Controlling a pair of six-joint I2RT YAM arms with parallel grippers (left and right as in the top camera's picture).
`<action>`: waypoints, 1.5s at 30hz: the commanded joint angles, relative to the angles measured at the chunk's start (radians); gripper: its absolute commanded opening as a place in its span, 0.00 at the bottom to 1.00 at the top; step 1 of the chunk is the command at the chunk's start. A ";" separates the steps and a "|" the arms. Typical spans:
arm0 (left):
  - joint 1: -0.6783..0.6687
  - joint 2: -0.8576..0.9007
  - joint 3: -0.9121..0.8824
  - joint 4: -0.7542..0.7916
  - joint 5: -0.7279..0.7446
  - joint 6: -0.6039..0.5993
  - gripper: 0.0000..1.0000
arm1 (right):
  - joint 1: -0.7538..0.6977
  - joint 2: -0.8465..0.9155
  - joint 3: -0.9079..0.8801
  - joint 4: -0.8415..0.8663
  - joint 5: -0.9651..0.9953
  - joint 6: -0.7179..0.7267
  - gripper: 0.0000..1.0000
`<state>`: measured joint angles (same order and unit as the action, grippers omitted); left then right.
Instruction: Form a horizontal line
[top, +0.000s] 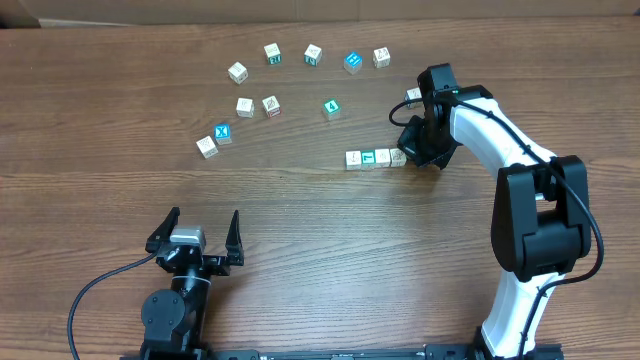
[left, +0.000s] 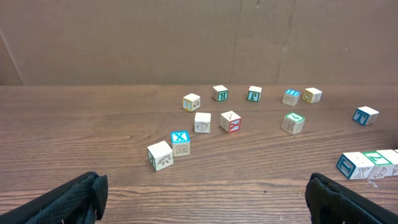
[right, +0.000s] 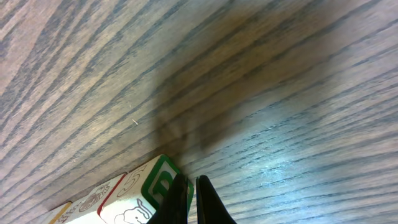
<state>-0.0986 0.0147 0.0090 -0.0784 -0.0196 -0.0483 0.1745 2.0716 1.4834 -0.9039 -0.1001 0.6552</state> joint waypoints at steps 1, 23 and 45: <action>-0.006 -0.009 -0.004 0.003 -0.006 0.019 0.99 | 0.000 0.006 -0.004 0.008 -0.007 0.004 0.04; -0.006 -0.009 -0.004 0.003 -0.006 0.019 1.00 | 0.000 0.006 -0.004 0.009 -0.025 0.011 0.04; -0.006 -0.009 -0.004 0.003 -0.006 0.019 1.00 | 0.000 0.006 -0.004 0.046 0.019 0.003 0.05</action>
<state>-0.0986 0.0147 0.0090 -0.0784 -0.0196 -0.0483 0.1745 2.0716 1.4834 -0.8612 -0.0959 0.6579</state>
